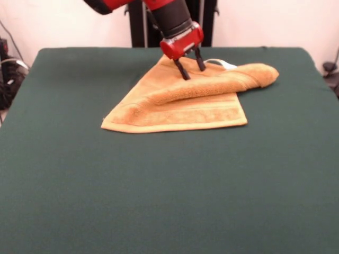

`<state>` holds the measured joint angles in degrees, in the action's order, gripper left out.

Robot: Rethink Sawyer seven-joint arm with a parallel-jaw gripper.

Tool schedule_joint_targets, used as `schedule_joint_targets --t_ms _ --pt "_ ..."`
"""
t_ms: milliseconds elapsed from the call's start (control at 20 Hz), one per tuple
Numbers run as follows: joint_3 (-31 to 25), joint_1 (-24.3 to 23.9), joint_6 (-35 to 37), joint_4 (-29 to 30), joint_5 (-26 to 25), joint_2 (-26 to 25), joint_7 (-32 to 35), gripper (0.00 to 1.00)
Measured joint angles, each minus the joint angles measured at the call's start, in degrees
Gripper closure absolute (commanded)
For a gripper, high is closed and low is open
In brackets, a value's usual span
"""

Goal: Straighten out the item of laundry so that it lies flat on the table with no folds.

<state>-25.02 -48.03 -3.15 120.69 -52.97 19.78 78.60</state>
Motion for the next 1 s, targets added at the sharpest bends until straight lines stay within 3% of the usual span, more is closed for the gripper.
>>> schedule_joint_targets --t_ms 700,1000 --pt "3.53 6.54 1.43 -0.98 0.01 3.09 -7.85 0.0" --pt "6.18 11.61 2.5 -1.85 0.06 5.09 -9.98 0.0"
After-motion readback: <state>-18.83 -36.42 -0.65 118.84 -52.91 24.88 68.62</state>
